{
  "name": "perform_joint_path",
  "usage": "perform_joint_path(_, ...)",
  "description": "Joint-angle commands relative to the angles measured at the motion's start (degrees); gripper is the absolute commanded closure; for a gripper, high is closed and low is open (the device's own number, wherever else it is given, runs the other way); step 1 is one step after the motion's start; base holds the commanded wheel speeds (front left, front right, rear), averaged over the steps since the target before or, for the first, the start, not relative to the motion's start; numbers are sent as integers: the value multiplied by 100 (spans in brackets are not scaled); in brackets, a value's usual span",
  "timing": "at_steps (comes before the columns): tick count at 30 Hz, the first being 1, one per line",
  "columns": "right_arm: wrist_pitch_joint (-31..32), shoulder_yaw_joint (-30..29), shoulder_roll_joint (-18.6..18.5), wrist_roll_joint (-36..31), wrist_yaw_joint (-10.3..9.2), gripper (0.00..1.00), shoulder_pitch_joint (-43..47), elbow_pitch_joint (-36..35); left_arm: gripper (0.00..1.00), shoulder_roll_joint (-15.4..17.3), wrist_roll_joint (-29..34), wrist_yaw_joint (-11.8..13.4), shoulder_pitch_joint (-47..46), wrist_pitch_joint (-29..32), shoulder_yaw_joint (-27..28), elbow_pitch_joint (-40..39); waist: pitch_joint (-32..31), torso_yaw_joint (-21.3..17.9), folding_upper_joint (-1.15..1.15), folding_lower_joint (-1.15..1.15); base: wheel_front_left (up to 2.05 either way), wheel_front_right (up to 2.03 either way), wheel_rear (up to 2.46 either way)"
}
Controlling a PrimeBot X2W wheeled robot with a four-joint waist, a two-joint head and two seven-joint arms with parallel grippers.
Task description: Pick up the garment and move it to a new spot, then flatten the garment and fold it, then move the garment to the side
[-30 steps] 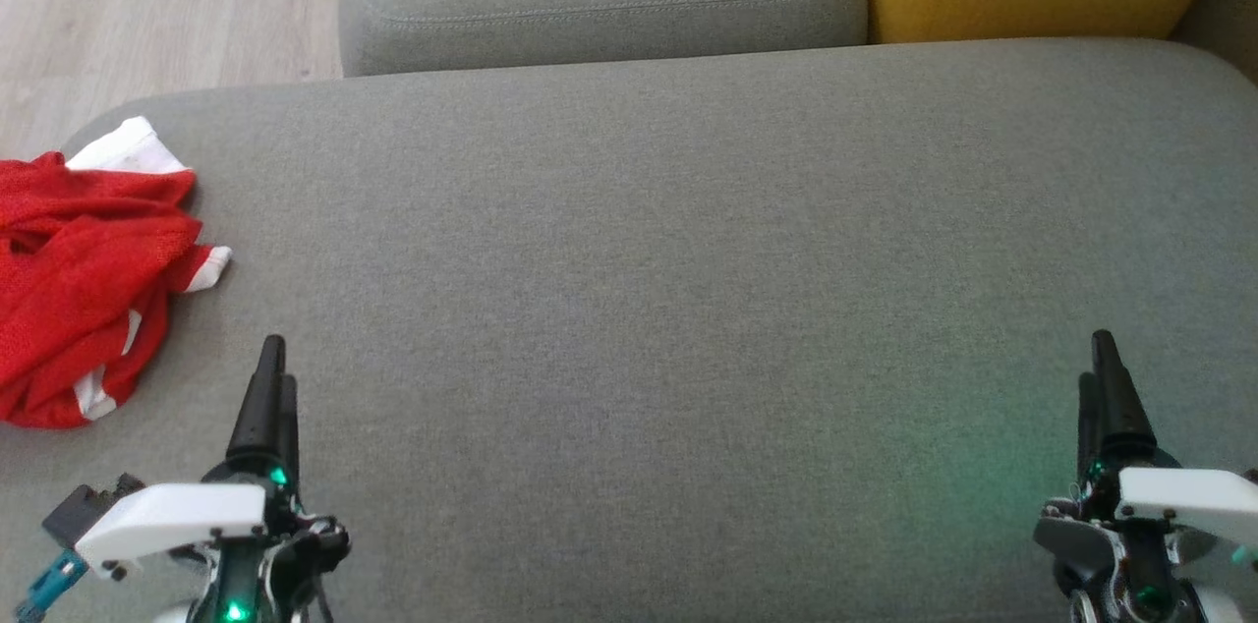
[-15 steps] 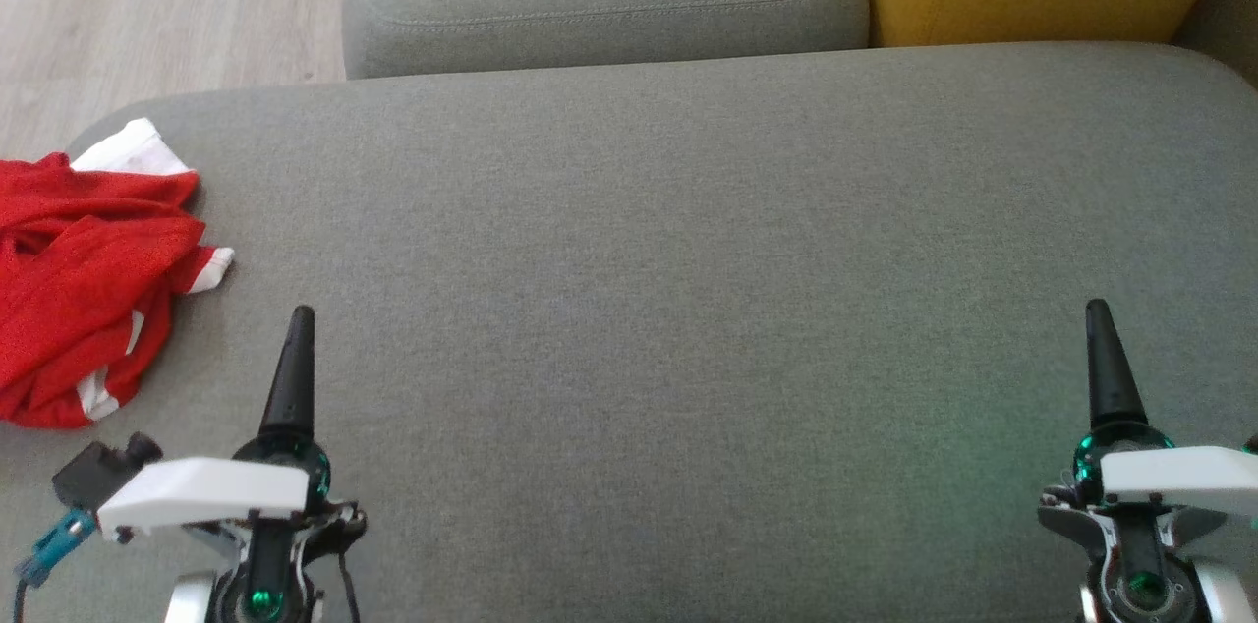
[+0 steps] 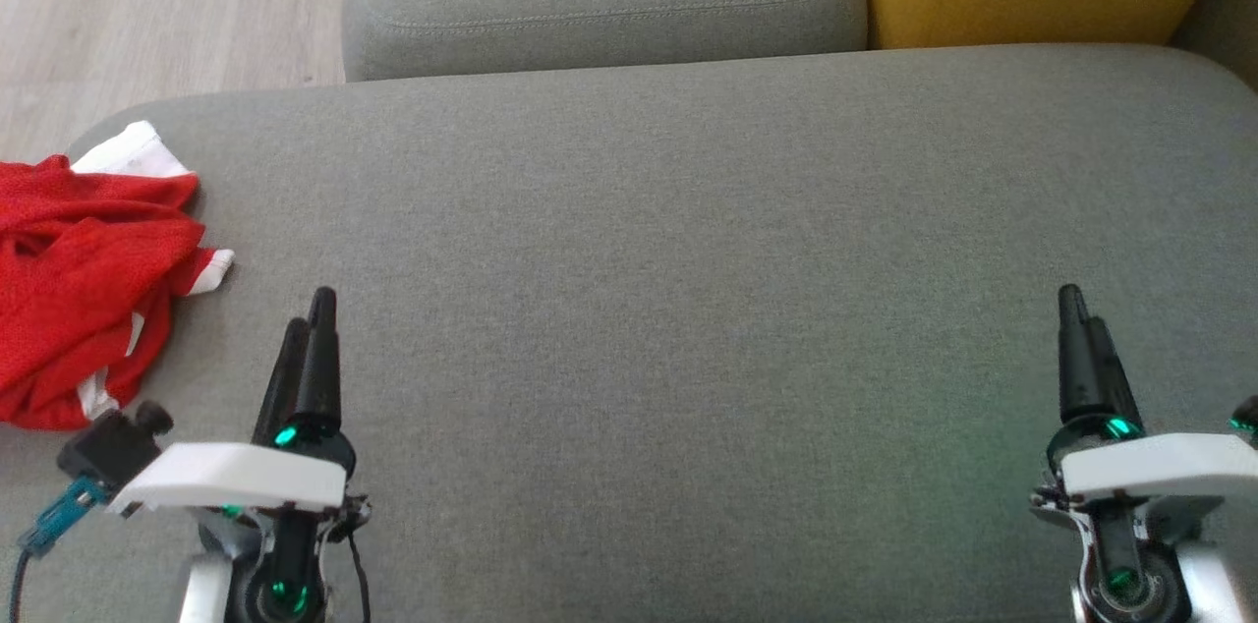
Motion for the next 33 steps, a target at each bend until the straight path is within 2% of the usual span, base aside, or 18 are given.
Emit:
perform_joint_path(1,-98,90,-126,-233,-2,0,-246,-269,0,102,231,-13,-309,-63,34,-280,0,-1,0,0,0,0,0)
perform_joint_path(13,-199,210,-129,-1430,-2,0,-194,-341,0,229,1479,115,-243,-265,-188,-434,-16,11,0,0,0,0,0)
perform_joint_path(33,-383,288,-73,-3024,-3,0,-114,-208,0,442,2944,389,-142,-582,-548,-263,-35,17,0,0,0,0,0)
